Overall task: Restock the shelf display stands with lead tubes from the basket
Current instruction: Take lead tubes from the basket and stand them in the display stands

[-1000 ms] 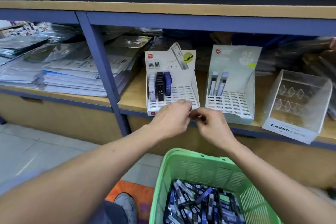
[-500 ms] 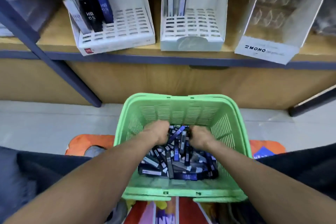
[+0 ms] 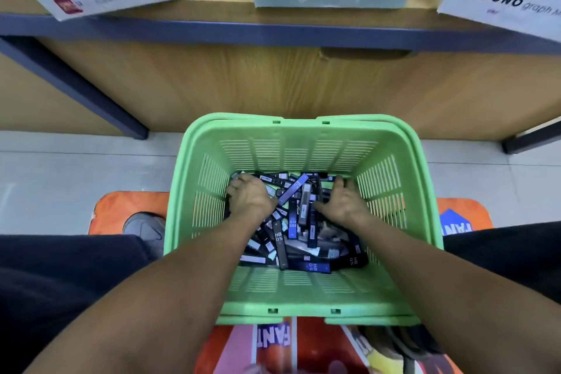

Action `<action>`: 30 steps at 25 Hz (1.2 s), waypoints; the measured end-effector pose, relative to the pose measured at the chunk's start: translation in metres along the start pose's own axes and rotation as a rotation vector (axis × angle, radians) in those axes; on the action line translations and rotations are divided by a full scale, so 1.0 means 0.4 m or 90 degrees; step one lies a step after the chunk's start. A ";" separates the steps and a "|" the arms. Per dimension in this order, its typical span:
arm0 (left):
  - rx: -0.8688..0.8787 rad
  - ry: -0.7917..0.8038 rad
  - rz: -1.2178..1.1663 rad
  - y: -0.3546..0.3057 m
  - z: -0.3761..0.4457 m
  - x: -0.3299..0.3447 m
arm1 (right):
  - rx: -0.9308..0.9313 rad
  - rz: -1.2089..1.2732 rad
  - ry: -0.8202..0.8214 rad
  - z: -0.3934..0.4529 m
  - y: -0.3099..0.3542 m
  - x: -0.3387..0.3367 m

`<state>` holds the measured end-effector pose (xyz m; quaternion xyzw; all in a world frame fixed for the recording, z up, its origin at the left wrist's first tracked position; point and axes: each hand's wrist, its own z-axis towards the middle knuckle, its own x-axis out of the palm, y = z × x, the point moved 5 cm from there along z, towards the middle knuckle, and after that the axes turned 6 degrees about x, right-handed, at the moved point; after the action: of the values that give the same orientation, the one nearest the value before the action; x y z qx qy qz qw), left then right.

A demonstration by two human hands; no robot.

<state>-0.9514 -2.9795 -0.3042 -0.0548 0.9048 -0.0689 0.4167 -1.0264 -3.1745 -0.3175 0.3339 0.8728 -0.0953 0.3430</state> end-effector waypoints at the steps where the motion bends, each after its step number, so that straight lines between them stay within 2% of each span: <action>1: -0.010 -0.018 -0.012 0.000 0.002 0.004 | -0.004 -0.019 -0.010 0.006 0.001 0.001; 3: -0.045 -0.016 -0.059 0.010 0.008 0.020 | -0.003 -0.044 -0.030 0.014 0.000 -0.001; 5: -0.065 0.002 -0.075 0.024 0.002 0.035 | 0.021 -0.011 0.000 0.023 -0.008 0.004; 9: -0.014 0.033 -0.059 0.003 -0.009 0.058 | 0.029 0.061 0.040 0.024 -0.008 0.018; 13: -0.058 0.067 -0.289 -0.008 0.012 0.093 | 0.022 0.113 0.045 0.022 0.005 0.016; 16: -0.097 0.098 -0.418 -0.014 0.013 0.107 | 0.021 0.210 0.072 0.025 0.013 0.017; 22: -0.125 0.143 -0.527 -0.029 0.006 0.121 | -0.006 0.378 0.145 0.011 0.052 0.032; 25: -0.151 0.149 -0.570 -0.029 0.003 0.121 | 0.024 0.486 0.196 0.011 0.056 0.045; 30: -0.170 0.163 -0.635 -0.044 -0.011 0.131 | 0.030 0.488 0.248 0.004 0.063 0.056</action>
<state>-0.9877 -3.0047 -0.3375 -0.5219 0.8135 -0.1489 0.2089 -1.0213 -3.1443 -0.3321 0.6536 0.7316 0.0837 0.1746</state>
